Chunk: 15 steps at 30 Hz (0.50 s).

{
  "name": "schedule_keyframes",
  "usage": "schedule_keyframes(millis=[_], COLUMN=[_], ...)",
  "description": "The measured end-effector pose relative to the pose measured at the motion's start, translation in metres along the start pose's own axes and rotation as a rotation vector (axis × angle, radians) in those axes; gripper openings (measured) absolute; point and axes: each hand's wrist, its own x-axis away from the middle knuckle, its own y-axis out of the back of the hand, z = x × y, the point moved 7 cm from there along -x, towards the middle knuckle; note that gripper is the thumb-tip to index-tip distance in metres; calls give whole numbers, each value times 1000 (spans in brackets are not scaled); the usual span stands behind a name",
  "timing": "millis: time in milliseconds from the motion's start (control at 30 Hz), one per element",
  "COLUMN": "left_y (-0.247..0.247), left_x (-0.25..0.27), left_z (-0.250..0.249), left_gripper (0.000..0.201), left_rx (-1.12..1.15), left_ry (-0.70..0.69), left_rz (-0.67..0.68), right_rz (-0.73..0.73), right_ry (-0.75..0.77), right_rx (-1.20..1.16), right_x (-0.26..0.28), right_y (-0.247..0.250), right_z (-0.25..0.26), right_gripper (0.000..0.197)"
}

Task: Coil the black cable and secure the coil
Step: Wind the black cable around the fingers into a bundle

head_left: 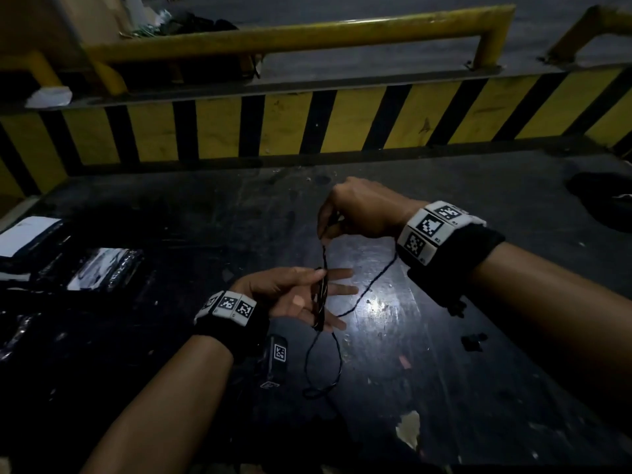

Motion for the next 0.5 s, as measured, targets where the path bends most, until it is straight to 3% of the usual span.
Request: schedule_keyframes(millis=[100,200,367,500], left_y=[-16,-29,-33,-24], left_x=[8,16,20,17], left_z=[-9,-21,-53,-74], left_gripper=[47,41,42,45], left_rx=[57,100,115,168], left_ry=[-59,-139,-268,-325], left_rz=[109,192,256,224], right_rz=[-64,-147,-34,58], right_ry=[20,-52,-292,-287], right_rx=[-139,-277,-277,-387], right_x=[1,5,17,31], right_y=[-7,-21,-99,-150], right_z=[-10,-28,-63,-44], right_gripper=[13,17,18,25])
